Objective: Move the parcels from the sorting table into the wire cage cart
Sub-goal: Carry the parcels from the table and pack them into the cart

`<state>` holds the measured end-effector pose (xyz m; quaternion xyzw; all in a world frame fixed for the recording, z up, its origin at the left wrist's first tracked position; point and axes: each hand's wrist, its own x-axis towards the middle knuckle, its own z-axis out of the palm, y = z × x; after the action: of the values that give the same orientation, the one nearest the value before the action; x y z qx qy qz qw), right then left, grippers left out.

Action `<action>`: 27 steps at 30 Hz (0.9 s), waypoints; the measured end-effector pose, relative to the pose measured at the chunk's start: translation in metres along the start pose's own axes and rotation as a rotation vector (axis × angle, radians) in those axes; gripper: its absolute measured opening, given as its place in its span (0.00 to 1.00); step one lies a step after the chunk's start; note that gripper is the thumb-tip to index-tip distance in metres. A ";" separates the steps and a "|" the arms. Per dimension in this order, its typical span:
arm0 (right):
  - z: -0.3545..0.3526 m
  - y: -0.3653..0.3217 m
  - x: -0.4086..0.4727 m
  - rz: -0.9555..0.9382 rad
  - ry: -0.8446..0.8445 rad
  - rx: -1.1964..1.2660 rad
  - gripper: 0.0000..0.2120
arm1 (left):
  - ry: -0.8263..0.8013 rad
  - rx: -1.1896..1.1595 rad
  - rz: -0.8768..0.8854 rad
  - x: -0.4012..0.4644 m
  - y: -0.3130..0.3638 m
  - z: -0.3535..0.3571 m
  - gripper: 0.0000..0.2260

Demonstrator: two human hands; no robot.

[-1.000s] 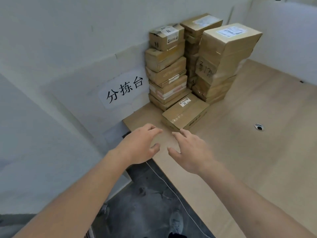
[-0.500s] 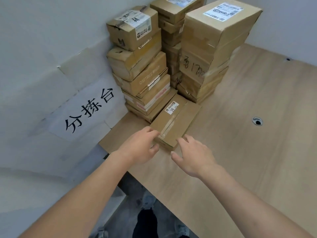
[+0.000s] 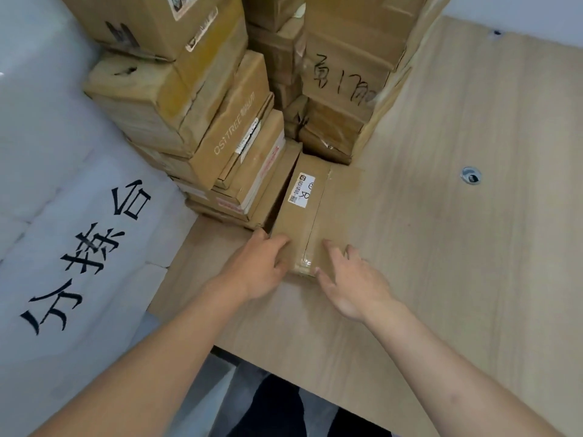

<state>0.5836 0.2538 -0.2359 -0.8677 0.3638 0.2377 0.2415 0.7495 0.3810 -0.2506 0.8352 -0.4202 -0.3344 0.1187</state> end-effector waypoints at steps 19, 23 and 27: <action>0.029 0.027 -0.010 0.022 0.255 0.601 0.34 | 0.027 -0.302 0.105 -0.002 0.014 0.024 0.36; 0.008 0.027 -0.028 0.020 0.260 0.549 0.35 | 0.062 -0.291 0.128 -0.017 0.029 0.012 0.36; -0.009 0.028 -0.048 0.007 0.266 0.526 0.36 | 0.081 -0.258 0.137 -0.034 0.044 -0.003 0.36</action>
<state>0.5346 0.2559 -0.2077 -0.7976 0.4445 0.0201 0.4073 0.7098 0.3805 -0.2120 0.7951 -0.4247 -0.3427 0.2646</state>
